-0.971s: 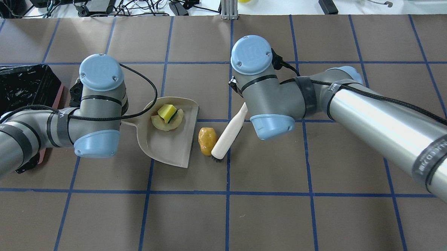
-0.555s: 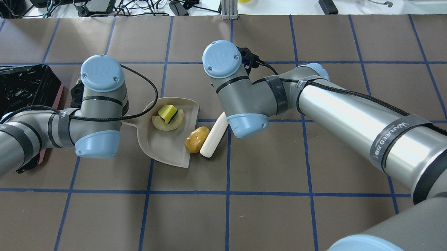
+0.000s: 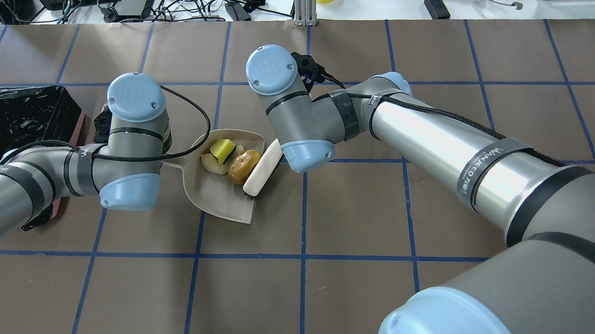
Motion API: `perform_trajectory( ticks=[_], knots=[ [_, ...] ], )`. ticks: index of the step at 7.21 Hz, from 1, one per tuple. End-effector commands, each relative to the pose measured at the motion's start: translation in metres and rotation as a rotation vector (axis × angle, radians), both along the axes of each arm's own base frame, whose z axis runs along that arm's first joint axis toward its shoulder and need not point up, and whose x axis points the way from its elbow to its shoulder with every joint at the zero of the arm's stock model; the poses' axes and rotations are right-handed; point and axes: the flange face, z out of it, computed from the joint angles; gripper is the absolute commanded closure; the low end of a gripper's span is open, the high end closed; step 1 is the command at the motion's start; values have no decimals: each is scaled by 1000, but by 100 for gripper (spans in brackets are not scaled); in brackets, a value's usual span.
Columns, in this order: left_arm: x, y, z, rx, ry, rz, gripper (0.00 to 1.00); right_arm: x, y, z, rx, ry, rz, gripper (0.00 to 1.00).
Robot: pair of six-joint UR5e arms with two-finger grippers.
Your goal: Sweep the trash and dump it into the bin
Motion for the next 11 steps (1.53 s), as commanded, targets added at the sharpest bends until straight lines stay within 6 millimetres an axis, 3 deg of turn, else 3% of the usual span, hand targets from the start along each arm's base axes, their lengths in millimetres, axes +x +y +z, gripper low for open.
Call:
perform_trajectory(
  ticks=[1, 3, 5, 8, 10, 11],
  knots=[
    [0, -1, 1, -2, 0, 0, 100, 18, 1, 3, 6, -75, -41, 83],
    [-1, 0, 1, -2, 1, -2, 100, 36, 13, 7, 7, -100, -62, 83],
    [0, -1, 3, -6, 1, -2, 100, 35, 14, 0, 34, -75, -38, 83],
    [0, -2, 2, -3, 2, -5, 100, -14, -13, -1, 71, -1, 48, 83],
    [0, -3, 3, -8, 3, -5, 100, -30, -15, 6, 113, 55, 125, 83],
    [0, -3, 3, -7, 3, -7, 100, -48, -22, 13, 141, 71, 134, 83]
  ],
)
